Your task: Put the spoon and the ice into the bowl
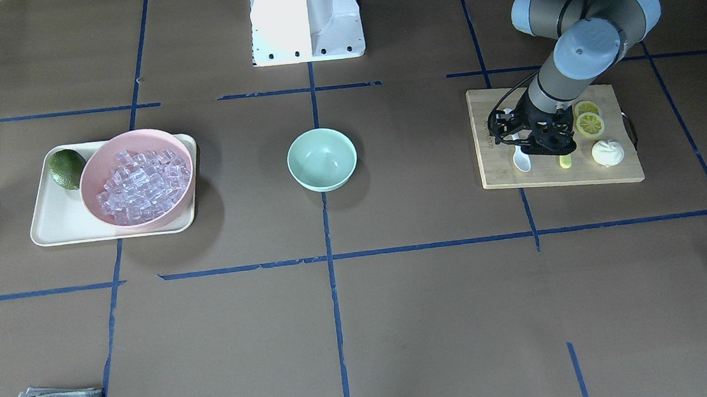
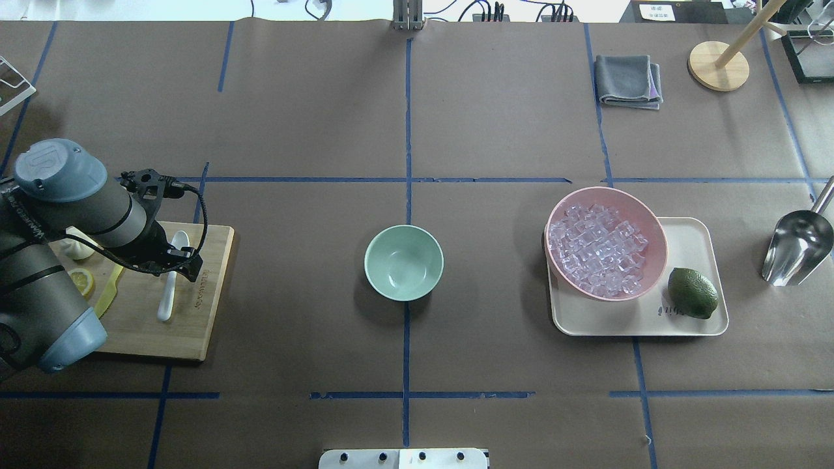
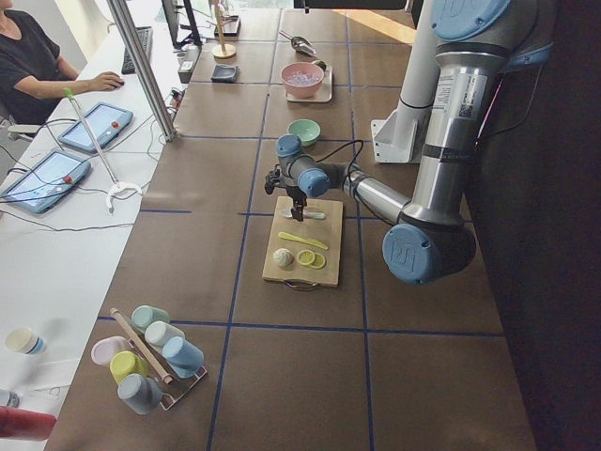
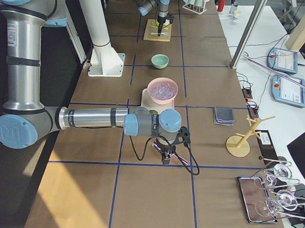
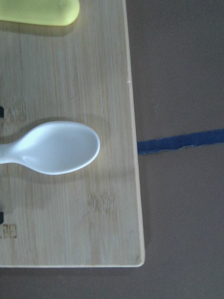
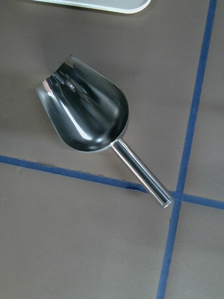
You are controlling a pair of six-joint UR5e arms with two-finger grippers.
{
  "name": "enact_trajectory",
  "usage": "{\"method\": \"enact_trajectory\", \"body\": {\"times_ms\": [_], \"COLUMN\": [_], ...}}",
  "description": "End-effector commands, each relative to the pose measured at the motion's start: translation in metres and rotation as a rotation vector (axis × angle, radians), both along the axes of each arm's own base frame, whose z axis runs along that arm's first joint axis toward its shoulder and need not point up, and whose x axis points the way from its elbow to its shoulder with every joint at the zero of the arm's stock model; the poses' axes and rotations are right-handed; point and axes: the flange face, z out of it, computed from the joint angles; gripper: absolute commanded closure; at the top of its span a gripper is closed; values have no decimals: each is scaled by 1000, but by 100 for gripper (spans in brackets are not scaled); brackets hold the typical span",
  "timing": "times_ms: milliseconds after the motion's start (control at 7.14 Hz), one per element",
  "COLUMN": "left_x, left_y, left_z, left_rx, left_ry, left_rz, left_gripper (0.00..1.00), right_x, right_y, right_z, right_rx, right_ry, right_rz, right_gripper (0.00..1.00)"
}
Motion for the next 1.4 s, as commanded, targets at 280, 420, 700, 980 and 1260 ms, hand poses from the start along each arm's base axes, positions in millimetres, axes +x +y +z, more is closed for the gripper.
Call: {"method": "enact_trajectory", "body": {"times_ms": [280,420,700,980,1260], "left_x": [0,0,0,-1,-1], "left_y": [1,0,0,2,7], "left_z": [-1,-1,-3,-9,-38], "left_rx": [1,1,-15,-10,-5], "left_ry": [4,4,9,19,70], "left_rz": [2,0,-24,-24,-22], "left_gripper": [100,100,100,100,100], "right_x": [0,0,0,0,0], "right_y": [0,0,0,0,0], "right_z": [0,0,0,0,0], "right_rx": [0,0,0,0,0], "right_ry": [0,-1,-1,0,-1], "right_rz": [0,0,0,0,0], "right_gripper": [1,1,1,1,1]}}
